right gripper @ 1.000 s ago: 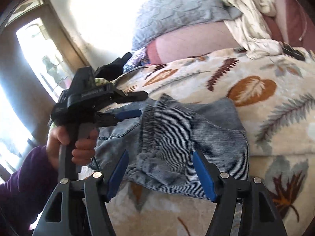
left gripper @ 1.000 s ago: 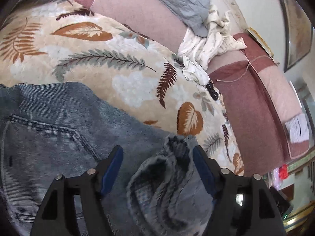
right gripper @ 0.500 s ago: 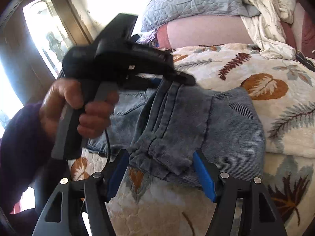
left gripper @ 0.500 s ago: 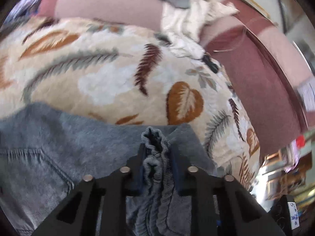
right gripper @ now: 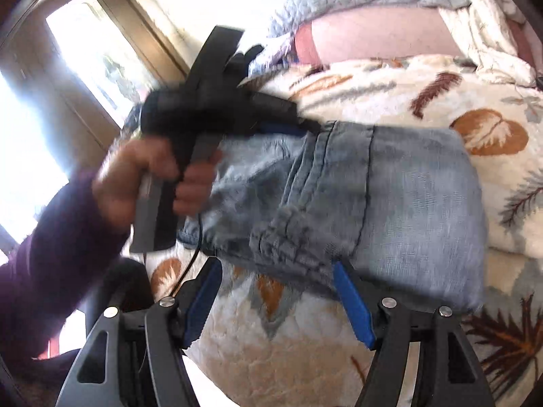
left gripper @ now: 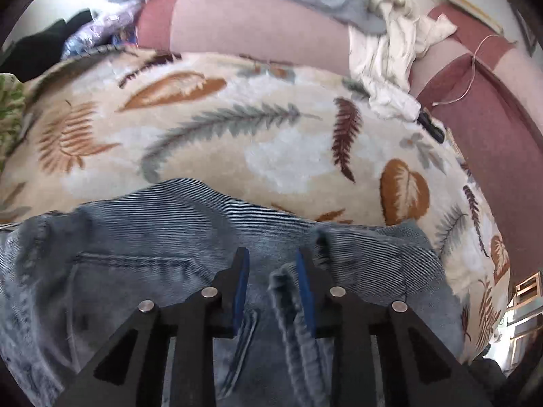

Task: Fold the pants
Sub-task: 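Lower the folded hems onto the jeans and open both grippers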

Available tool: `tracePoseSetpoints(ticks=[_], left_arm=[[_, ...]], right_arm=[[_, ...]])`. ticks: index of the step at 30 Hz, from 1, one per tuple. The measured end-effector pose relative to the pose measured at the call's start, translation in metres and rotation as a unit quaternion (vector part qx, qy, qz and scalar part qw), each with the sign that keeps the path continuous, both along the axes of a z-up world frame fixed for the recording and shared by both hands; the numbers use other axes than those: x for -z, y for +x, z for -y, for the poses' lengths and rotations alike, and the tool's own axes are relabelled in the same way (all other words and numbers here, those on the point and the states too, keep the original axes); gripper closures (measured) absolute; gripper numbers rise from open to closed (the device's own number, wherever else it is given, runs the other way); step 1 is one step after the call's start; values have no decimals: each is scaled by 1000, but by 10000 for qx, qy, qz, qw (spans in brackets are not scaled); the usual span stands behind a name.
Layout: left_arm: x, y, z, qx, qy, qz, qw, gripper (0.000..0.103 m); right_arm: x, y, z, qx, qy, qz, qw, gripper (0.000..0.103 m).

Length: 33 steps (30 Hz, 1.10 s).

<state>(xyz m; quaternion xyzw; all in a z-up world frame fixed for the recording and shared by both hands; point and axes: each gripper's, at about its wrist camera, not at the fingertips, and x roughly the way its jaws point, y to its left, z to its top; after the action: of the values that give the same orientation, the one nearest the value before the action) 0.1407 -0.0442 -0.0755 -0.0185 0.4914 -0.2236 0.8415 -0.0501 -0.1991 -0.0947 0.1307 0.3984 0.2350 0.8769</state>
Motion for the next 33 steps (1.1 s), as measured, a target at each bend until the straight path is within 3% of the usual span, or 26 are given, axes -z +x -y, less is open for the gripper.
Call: tracePoseSetpoints(ticks=[7,10,14,19,24,29,30,31,33], left_arm=[[-17,-60,16,558,-398,184,9975,62],[-7,-84,33,804,-167,202,9964,62],[22,-110,48,1218,569,8,9909,68],[29,-130,35,1310,637,63,9893,72],[22,-127,22,1048,245,-154,9941,72],[5,-139,4,621,83,291,9976,70],[-1,-142,0,511,168,483,9974,66],[-5,-145,-4,433,220,629,9968,53],[-16,-147,-17,195,266,868,9957,36]], right_arm=[[-16,-2,52,1109,765,255,9906,31],[-14,1,71,1516,1165,141,9815,31],[-6,1,89,1798,1584,-119,9708,31],[-4,4,92,1904,1560,-190,9691,31],[-4,7,84,1813,1320,-155,9744,31],[-5,3,83,1851,1116,-91,9763,31],[-5,4,81,1855,1051,-90,9770,31],[-5,4,79,1846,982,-75,9779,31],[-7,4,73,1826,769,-2,9802,31]])
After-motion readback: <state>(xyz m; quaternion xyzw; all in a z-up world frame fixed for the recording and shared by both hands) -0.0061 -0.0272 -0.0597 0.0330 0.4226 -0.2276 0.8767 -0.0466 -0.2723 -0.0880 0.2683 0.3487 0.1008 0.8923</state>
